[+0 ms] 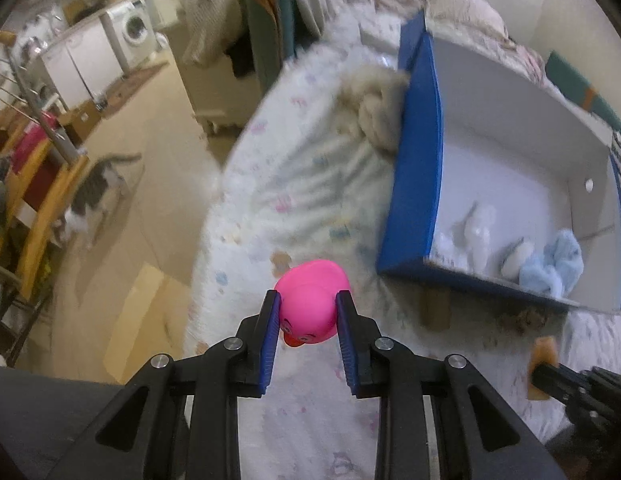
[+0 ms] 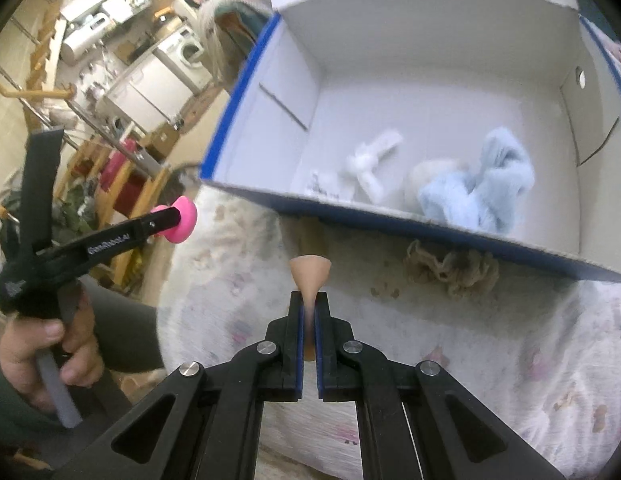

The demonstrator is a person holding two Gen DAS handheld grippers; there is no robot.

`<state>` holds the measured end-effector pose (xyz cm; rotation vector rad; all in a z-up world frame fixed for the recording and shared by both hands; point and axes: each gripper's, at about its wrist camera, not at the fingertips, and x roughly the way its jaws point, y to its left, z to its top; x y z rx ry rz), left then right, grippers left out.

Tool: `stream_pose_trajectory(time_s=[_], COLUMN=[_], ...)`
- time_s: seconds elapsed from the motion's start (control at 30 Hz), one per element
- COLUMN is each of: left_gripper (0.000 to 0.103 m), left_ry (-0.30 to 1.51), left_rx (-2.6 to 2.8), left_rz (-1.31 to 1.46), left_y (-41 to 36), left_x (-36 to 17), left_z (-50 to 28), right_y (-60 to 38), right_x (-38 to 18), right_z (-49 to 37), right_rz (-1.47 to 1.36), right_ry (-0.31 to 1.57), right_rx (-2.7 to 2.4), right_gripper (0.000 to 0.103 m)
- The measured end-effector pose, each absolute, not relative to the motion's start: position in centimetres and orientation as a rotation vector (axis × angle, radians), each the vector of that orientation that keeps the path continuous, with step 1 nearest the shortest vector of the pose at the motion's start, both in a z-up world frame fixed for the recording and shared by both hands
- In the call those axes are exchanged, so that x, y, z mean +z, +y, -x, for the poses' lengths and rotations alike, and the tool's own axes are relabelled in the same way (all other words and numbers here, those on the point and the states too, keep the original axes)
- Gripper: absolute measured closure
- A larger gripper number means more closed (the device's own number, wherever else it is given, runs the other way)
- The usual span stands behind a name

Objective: Organize soft objects
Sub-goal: 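Carry the pink duck with the left tool while the right tool carries the tan cone into the box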

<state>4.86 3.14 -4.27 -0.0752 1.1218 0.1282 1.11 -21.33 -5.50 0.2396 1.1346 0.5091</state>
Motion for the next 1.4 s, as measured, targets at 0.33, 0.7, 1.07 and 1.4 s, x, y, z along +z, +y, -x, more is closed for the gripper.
stream_pose_trajectory(time_s=[0.33, 0.7, 1.07, 1.4], left_gripper=[0.078, 0.078, 0.078, 0.078], left_ry=[0.967, 0.930, 0.891, 0.951], left_rx=[0.160, 0.080, -0.006, -0.104], left_rz=[0.090, 0.090, 0.002, -0.056], left_y=[3.3, -0.4, -4.4, -7.9], left_x=[-0.6, 3.0, 5.1, 1.3], left_z=[-4.6, -7.3, -11.4, -13.7], right_y=[-24.9, -27.7, -29.7, -29.4], right_x=[-0.7, 2.8, 1.7, -3.0], right_z=[-1.5, -4.5, -8.0, -9.6], right_rz=[-0.347, -0.354, -0.364, -0.404], right_ry=[0.939, 0.870, 0.872, 1.028], right_rx=[0.467, 0.424, 0.384, 0.352], right_gripper=[0.097, 0.097, 0.097, 0.097])
